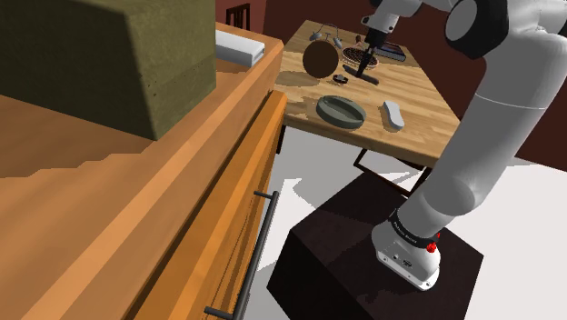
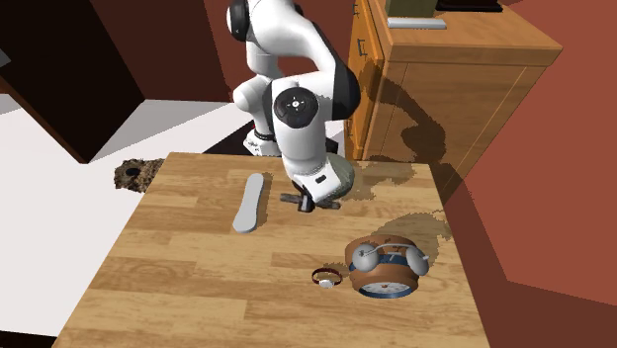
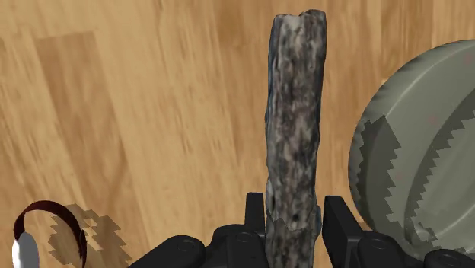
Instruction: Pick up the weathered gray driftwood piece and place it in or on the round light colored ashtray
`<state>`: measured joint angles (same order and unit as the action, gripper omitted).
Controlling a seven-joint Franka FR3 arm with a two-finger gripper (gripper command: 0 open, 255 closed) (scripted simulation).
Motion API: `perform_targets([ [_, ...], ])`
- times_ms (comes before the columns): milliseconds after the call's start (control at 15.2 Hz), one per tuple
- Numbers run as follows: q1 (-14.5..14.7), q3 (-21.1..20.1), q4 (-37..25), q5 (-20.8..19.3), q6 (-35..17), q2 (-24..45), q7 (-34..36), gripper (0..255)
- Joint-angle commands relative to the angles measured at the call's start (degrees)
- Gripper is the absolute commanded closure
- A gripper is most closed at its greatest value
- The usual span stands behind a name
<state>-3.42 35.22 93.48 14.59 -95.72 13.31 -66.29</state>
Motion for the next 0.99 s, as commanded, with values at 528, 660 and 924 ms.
perform_targets([
  [528, 8.2, -5.09, 22.71, -9.91, -6.88, -21.45, 14.9, 255],
  [660, 8.93, -6.91, 26.62, -11.18, -7.72, -25.28, 18.11, 255],
  [924, 9.48, -9.32, 31.57, -12.14, -9.28, -29.36, 21.68, 255],
])
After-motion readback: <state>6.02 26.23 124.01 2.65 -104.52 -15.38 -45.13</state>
